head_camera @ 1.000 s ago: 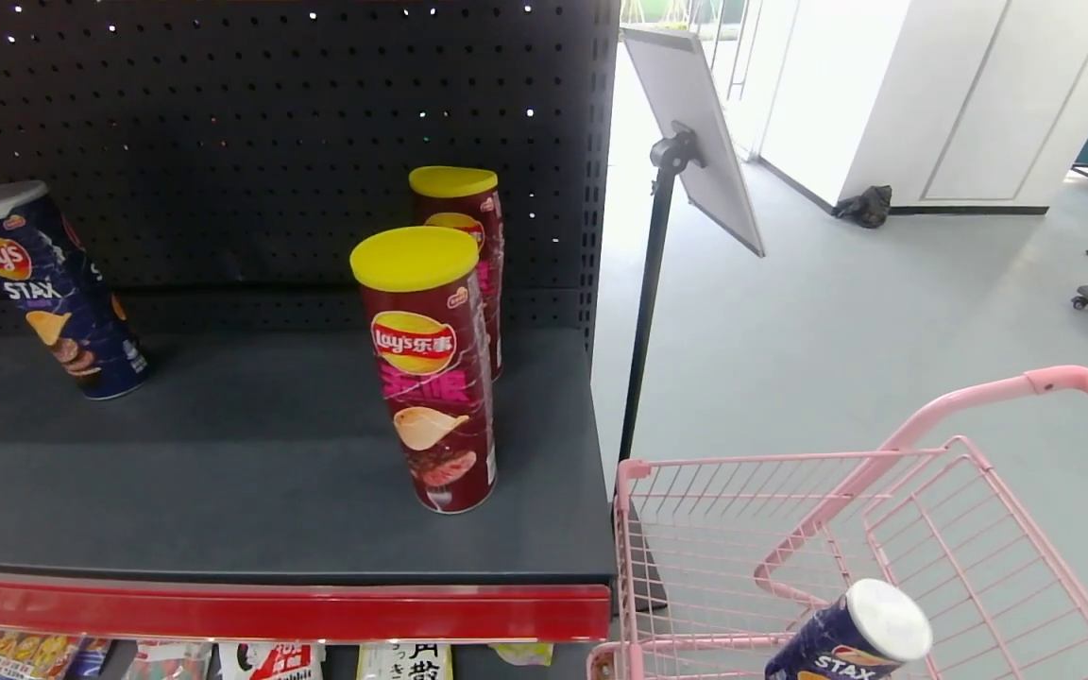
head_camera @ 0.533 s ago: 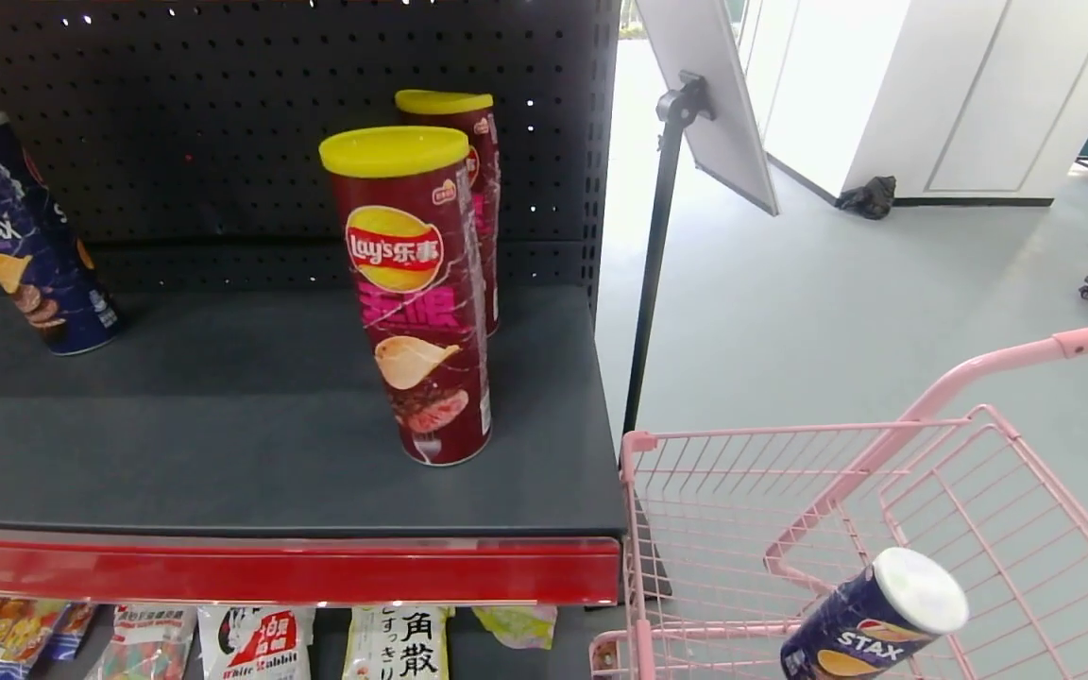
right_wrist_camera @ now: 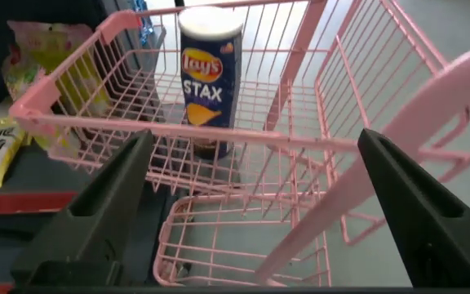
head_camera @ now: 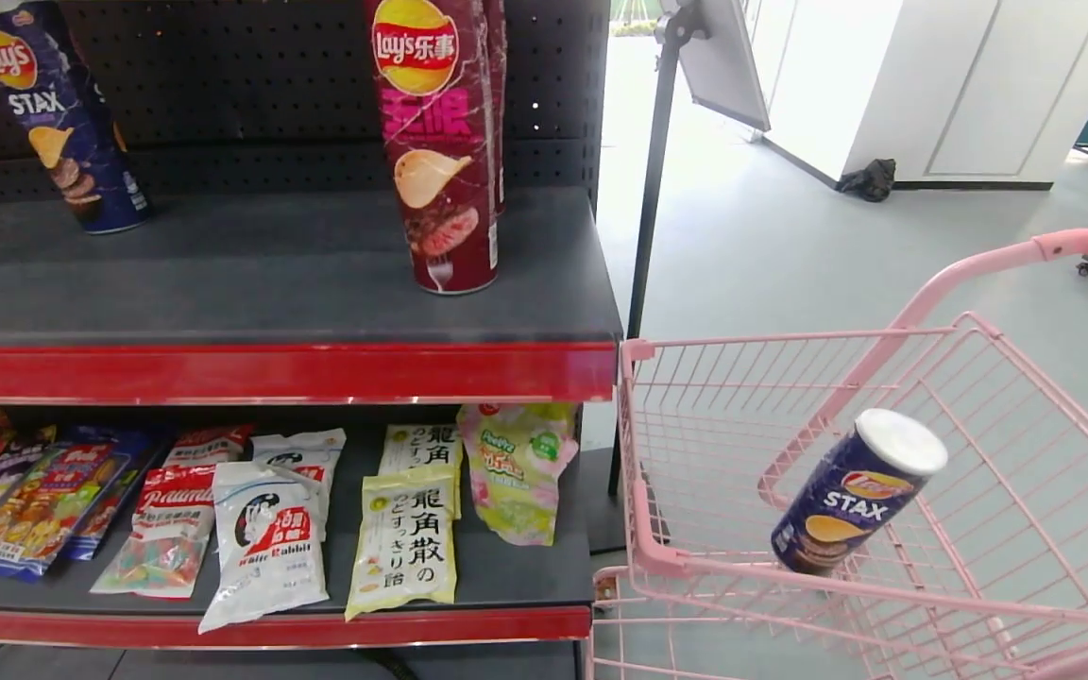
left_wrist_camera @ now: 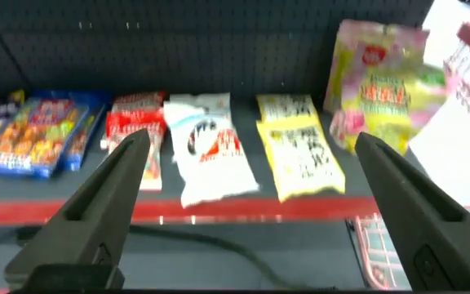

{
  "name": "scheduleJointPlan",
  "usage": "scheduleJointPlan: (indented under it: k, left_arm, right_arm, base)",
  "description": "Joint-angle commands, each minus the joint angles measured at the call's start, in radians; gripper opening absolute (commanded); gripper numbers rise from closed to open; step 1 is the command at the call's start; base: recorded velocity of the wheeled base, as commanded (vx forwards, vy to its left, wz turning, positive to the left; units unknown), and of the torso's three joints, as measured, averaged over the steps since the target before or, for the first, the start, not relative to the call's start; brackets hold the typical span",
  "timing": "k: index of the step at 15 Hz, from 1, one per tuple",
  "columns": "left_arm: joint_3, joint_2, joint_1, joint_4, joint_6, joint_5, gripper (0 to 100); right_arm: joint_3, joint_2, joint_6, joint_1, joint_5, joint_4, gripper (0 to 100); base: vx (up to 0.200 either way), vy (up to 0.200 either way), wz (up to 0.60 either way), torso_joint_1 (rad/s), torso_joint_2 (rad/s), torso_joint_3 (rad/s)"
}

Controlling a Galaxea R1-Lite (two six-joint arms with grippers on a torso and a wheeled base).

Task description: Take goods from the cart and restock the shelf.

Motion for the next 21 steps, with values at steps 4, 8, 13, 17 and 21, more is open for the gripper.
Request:
scheduleJointPlan:
  k: [4, 8, 13, 17, 21]
  left_arm:
    - [0.0, 0.001, 0.0, 0.0, -0.001, 0.001, 100]
    - [0.0, 0.001, 0.0, 0.0, -0.001, 0.001, 100]
    - [0.0, 0.001, 0.0, 0.0, -0.001, 0.001, 100]
    - [0.0, 0.001, 0.0, 0.0, -0.001, 0.001, 100]
    - [0.0, 0.001, 0.0, 0.0, -0.001, 0.001, 100]
  right_arm:
    - [0.0, 0.001, -0.002, 0.0, 0.0, 0.0, 100]
    - [0.0, 0.001, -0.023, 0.002, 0.006, 0.0, 100]
    - [-0.351, 0.274, 0.006, 0.06, 0.079, -0.015, 100]
    - [-0.683, 0.704, 0.078, 0.172, 0.108, -0.049, 100]
    - [-0.67, 1.083, -0.052, -0.09, 0.491, -0.236, 100]
  base:
    - [0.0, 0.0, 0.0, -0.133, 0.43, 0.3]
    - [0.0, 0.0, 0.0, -0.015, 0.06, 0.04]
    - [0.0, 0.0, 0.0, 0.0, 0.0, 0.0]
    - [0.0, 0.0, 0.0, 0.0, 0.0, 0.0]
    - [0.0, 0.0, 0.0, 0.0, 0.0, 0.0]
